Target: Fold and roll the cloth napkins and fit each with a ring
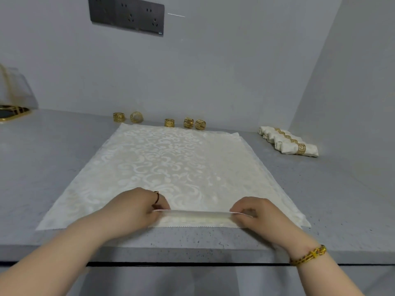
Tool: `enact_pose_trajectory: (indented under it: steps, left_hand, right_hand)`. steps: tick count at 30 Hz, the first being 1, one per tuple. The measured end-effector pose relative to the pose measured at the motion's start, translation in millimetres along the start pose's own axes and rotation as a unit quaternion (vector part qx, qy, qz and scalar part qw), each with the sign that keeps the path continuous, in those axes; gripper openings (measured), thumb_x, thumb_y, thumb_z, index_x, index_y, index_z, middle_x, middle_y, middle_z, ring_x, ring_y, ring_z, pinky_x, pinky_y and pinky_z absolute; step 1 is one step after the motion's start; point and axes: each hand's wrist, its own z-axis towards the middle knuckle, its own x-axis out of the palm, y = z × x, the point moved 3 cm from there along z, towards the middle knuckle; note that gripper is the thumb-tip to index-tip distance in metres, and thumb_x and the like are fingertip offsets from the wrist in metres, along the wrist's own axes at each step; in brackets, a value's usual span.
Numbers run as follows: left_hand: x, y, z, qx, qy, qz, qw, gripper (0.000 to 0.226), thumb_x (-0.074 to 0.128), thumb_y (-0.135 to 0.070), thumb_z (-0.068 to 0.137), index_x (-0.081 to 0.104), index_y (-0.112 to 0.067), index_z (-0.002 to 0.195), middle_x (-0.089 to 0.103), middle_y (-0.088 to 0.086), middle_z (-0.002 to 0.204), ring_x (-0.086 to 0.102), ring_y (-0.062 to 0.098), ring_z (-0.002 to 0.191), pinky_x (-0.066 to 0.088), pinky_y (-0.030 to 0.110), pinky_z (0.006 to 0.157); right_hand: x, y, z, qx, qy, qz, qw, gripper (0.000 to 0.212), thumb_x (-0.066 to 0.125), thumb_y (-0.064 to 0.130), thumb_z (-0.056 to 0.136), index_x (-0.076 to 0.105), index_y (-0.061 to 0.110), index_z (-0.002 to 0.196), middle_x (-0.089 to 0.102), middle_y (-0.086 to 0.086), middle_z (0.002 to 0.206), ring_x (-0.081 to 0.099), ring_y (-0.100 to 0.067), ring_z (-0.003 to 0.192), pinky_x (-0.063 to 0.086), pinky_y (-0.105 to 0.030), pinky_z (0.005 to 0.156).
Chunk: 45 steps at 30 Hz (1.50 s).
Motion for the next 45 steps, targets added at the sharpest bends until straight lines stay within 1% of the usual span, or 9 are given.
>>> enact_pose_trajectory:
  steps: [4,11,16,22,26,29,37,42,45]
  left_hand:
    - [-16.4,29.7,-13.3,-0.056,0.026,-0.094,0.994,0.021,0.062,-0.022,0.084,0.06,-0.038,0.071,0.065,-0.019,0.083,0.056,-0.016,0.075,0.041,0.003,0.066]
    - [-18.9,44.0,-17.1,-0.088,-0.06,-0.075,0.992,0.021,0.063,-0.022,0.084,0.052,-0.04,0.081,0.059,-0.01,0.07,0.053,0.002,0.064,0.039,0.012,0.06]
    - [-19.3,47.9,-20.2,-0.1,-0.107,-0.075,0.986,0.041,0.068,-0.026,0.079,0.037,-0.038,0.103,0.057,-0.007,0.074,0.051,0.006,0.064,0.038,0.018,0.062]
    - [-20.5,57.9,-21.2,-0.044,-0.117,0.005,0.992,0.034,0.067,-0.026,0.08,0.039,-0.045,0.077,0.053,-0.024,0.081,0.051,-0.001,0.078,0.034,0.008,0.065]
    - [-12.3,57.3,-20.2,0.122,-0.173,0.153,0.965,0.02,0.052,-0.03,0.077,0.065,-0.035,0.063,0.059,-0.028,0.072,0.047,0.0,0.075,0.031,0.008,0.072]
    - [-7.4,60.2,-22.5,0.169,-0.205,0.193,0.945,0.046,0.036,-0.041,0.085,0.073,-0.026,0.064,0.067,-0.015,0.067,0.044,0.005,0.077,0.033,0.014,0.072]
    - [-16.1,72.1,-34.3,0.134,-0.179,0.192,0.956,0.045,0.039,-0.056,0.077,0.073,-0.027,0.069,0.063,-0.019,0.075,0.043,0.001,0.081,0.019,0.003,0.088]
    - [-17.3,73.6,-31.8,0.117,-0.21,0.189,0.952,0.061,0.022,-0.062,0.087,0.069,-0.033,0.061,0.052,-0.029,0.077,0.041,0.001,0.083,0.023,0.007,0.078]
    - [-17.0,77.3,-32.6,0.125,-0.215,0.195,0.949,0.065,0.02,-0.06,0.089,0.07,-0.03,0.06,0.063,-0.02,0.075,0.043,0.002,0.082,0.019,0.009,0.091]
  right_hand:
    - [-10.8,-4.3,1.4,0.026,0.052,0.021,0.998,0.026,0.062,0.019,0.083,0.056,0.018,0.058,0.059,0.007,0.077,0.052,-0.002,0.068,0.04,-0.012,0.068]
    - [-6.9,-6.5,9.3,0.046,0.049,-0.007,0.998,0.044,0.05,0.021,0.092,0.028,0.014,0.054,0.032,0.004,0.055,0.026,-0.006,0.046,0.026,-0.015,0.049]
    - [-3.9,-11.2,12.9,0.064,0.03,-0.007,0.997,0.038,0.055,0.02,0.088,0.039,0.02,0.054,0.038,0.01,0.053,0.033,-0.003,0.049,0.029,-0.015,0.053]
    - [-9.0,-13.7,14.5,0.091,-0.001,-0.068,0.994,0.019,0.062,0.02,0.081,0.049,0.026,0.069,0.047,0.01,0.066,0.042,-0.006,0.061,0.032,-0.016,0.057]
    - [-2.9,-4.3,13.2,-0.048,-0.063,-0.253,0.964,0.028,0.065,0.007,0.074,0.051,0.029,0.063,0.056,0.011,0.07,0.048,-0.009,0.066,0.029,-0.016,0.059]
    - [1.6,-7.8,5.4,-0.145,-0.119,-0.319,0.929,0.016,0.058,0.012,0.062,0.064,0.027,0.058,0.061,0.014,0.059,0.054,-0.009,0.051,0.023,-0.004,0.059]
    - [-3.1,-18.8,-8.1,-0.2,-0.139,-0.342,0.908,0.068,0.016,0.053,0.093,0.072,0.026,0.068,0.066,0.012,0.07,0.053,-0.009,0.068,0.045,-0.021,0.054]
    - [-5.3,-12.2,-4.6,-0.157,-0.099,-0.304,0.934,0.033,0.043,0.04,0.075,0.07,0.026,0.061,0.065,0.015,0.068,0.06,-0.011,0.063,0.031,-0.007,0.058]
    - [-7.7,-16.0,-2.7,-0.151,-0.102,-0.31,0.933,0.03,0.042,0.035,0.074,0.068,0.027,0.06,0.065,0.016,0.067,0.06,-0.013,0.058,0.028,-0.005,0.055]
